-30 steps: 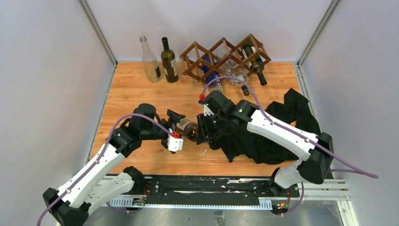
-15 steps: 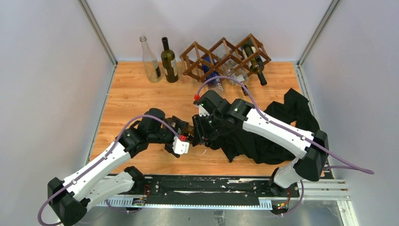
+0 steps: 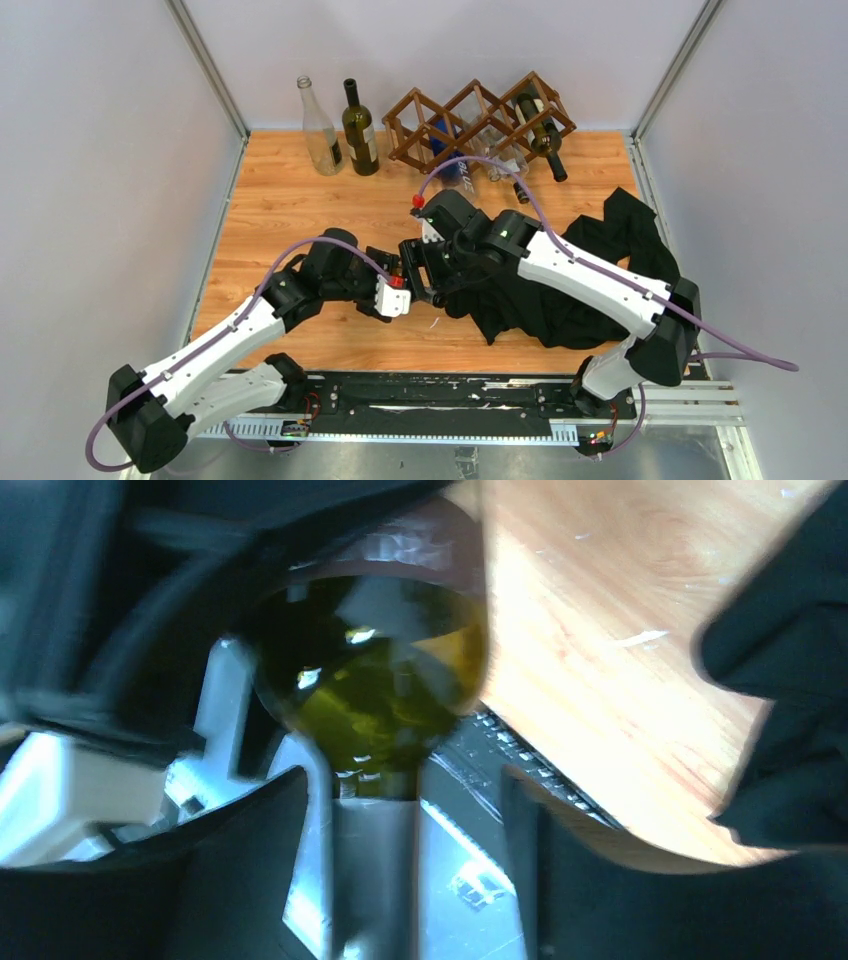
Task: Take the wine bottle off the wine rack
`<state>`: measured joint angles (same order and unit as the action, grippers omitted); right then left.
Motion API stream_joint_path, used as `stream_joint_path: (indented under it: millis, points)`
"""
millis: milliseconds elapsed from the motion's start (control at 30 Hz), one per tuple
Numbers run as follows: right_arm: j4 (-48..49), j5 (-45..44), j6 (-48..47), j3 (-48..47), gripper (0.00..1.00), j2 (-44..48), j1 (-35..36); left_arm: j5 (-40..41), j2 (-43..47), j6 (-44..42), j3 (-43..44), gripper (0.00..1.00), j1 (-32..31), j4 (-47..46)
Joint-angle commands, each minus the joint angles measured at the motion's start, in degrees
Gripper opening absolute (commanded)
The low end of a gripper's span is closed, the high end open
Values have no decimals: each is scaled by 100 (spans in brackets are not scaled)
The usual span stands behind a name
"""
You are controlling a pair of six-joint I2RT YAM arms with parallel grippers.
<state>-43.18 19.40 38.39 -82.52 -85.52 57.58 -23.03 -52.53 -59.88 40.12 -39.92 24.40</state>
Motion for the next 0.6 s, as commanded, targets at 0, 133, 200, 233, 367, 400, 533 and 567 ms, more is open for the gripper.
stream_joint_path:
  millis: [0,133,200,233,367,400,533,567]
  points:
    - [-9,-625,-103,-241,83,346,-33,452,166,932,94,0,2,-1048]
    - [4,-1368,-100,-146,88,811,-152,600,254,1766,128,0,2,-1221]
    - [116,-1992,-79,-64,89,1128,-159,623,265,2224,216,0,6,-1223]
    - [257,-2222,-70,41,90,1297,-160,632,262,2489,276,0,4,-1224]
    - [872,-2564,-176,438,92,1989,-166,521,172,3481,532,0,10,-1234]
    - [1022,-2575,-268,536,93,2198,-169,536,148,3806,602,0,11,-1277]
    - [1636,-2492,-376,1166,94,2908,-168,788,88,4701,813,0,17,-1513]
    - [1869,-2457,-370,1461,94,3096,-168,847,82,4913,866,0,26,-1570]
